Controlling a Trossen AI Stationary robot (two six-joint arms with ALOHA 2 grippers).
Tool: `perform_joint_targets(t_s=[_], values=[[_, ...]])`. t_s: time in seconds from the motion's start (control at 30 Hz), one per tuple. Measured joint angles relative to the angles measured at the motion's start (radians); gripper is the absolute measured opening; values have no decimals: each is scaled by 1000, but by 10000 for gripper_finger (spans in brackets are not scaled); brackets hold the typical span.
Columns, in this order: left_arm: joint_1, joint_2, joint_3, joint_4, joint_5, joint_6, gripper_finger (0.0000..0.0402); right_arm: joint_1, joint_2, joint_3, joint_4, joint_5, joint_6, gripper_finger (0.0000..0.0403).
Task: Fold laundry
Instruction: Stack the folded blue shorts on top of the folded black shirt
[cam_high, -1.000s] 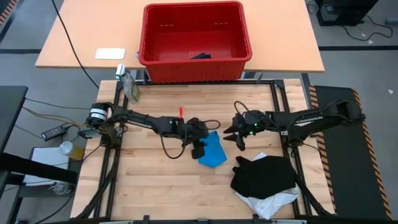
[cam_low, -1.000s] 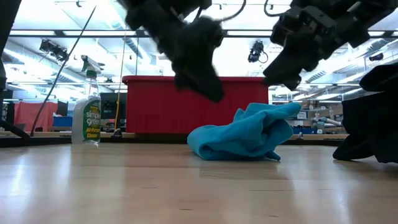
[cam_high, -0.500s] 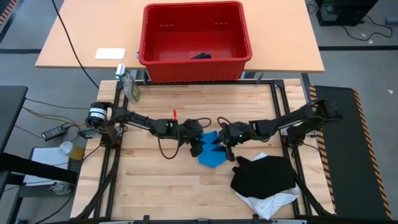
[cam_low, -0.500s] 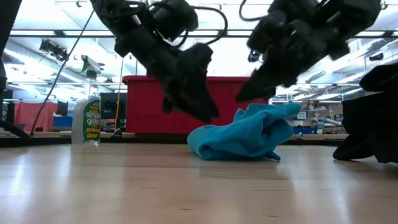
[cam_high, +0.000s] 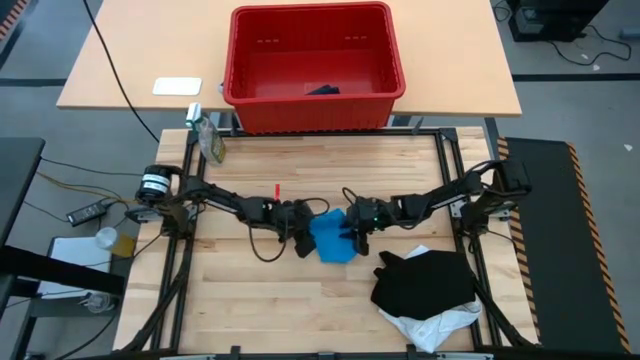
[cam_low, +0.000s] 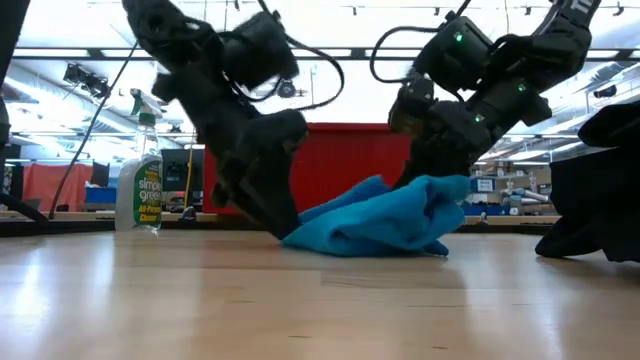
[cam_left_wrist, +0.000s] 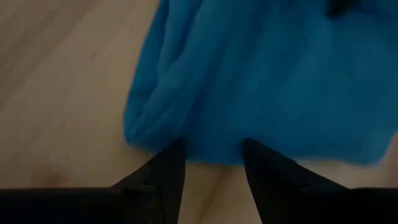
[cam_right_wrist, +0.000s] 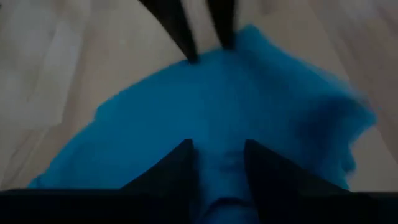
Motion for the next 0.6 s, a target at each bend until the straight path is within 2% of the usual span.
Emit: perform_joint_targets(t_s=[0.2,0.33,0.6], values=[[-47,-102,-10,6,-10,51,156,-31,1,0,-77,37,69,149],[-59,-153,-10,0,-24,66,155,-48,1,0,-64,41,89,149],[-56,-83,-10,12,1,-172,154,-77,-3,-1,19,26,146,148]])
